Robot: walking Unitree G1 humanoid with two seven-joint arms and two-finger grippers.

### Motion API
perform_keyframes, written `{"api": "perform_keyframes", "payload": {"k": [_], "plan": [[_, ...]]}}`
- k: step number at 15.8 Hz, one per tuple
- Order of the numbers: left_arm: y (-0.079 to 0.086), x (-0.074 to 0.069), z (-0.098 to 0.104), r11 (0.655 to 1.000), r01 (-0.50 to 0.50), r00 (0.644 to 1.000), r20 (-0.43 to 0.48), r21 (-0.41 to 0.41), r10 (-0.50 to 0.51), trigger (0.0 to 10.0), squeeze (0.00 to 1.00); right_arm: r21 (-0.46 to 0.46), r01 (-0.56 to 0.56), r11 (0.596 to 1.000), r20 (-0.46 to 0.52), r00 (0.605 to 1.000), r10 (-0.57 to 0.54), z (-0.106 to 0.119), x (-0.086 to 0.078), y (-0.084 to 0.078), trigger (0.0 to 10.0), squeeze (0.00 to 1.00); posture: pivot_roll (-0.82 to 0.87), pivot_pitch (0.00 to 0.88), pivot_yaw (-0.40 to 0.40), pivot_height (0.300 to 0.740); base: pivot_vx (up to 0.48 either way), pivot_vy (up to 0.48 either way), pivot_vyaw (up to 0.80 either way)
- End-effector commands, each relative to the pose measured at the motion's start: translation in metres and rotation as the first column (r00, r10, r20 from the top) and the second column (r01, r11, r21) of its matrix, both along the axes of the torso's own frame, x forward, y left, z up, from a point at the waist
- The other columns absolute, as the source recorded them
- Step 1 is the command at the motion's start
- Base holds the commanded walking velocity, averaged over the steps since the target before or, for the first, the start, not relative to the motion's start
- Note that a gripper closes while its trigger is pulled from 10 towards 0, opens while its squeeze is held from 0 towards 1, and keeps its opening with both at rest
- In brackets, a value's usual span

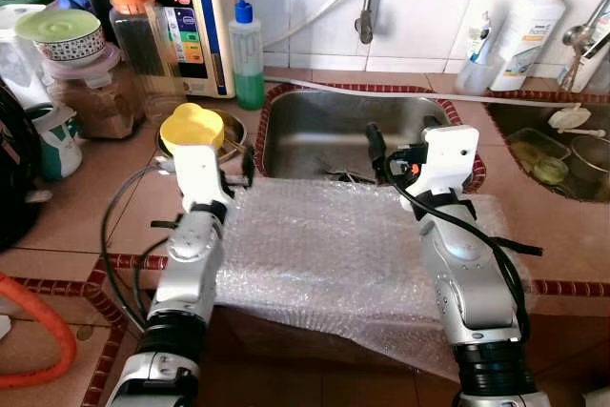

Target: Kitchen organization

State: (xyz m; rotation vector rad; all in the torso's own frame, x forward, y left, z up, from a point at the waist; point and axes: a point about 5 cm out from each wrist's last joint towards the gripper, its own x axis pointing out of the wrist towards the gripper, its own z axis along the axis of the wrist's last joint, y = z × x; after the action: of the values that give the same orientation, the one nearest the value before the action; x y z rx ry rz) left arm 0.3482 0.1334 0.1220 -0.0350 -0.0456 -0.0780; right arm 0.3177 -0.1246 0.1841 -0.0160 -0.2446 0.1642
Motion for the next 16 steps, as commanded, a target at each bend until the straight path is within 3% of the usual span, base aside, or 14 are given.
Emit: {"api": "perform_keyframes", "payload": {"k": [1,3,8,11,13,16], "plan": [[-0.003,0.008,0.010,0.998,0.037,0.999,0.036,0.052,-0.039,10.0,0.00,0.007,-0.005,1.000,-0.007,1.000,0.005,0.001,0.000,0.002,10.0,0.00,-0.05,0.000,0.016,0.740,0.000,0.000,0.00],[-0.010,0.014,0.013,0.992,0.090,0.995,0.043,0.086,-0.094,10.0,0.00,0.013,-0.002,1.000,-0.005,1.000,0.002,0.001,-0.002,0.000,10.0,0.00,-0.06,0.000,0.026,0.740,0.000,0.000,0.00],[-0.023,0.020,0.013,0.989,0.125,0.991,0.036,0.084,-0.129,10.0,0.00,0.024,0.029,0.999,-0.015,0.999,-0.029,-0.002,-0.008,-0.004,10.0,0.00,-0.09,0.003,0.051,0.740,0.000,0.000,0.00],[-0.019,0.024,0.010,0.982,0.107,0.993,0.024,0.153,-0.112,10.0,0.00,0.060,0.000,0.998,-0.030,1.000,0.002,-0.001,-0.010,-0.001,10.0,0.00,-0.10,0.017,0.051,0.740,0.000,0.000,0.00],[-0.014,0.027,0.012,0.961,0.096,0.993,0.038,0.259,-0.109,10.0,0.00,0.089,-0.052,0.995,-0.049,0.997,0.057,-0.001,-0.014,0.003,10.0,0.00,-0.12,0.022,0.055,0.740,0.000,0.000,0.00],[-0.010,0.033,0.016,0.949,0.075,0.996,0.032,0.306,-0.089,10.0,0.00,0.106,-0.130,0.986,-0.087,0.986,0.139,-0.005,-0.020,0.010,10.0,0.00,-0.13,0.025,0.061,0.740,0.000,0.000,0.00]]}}
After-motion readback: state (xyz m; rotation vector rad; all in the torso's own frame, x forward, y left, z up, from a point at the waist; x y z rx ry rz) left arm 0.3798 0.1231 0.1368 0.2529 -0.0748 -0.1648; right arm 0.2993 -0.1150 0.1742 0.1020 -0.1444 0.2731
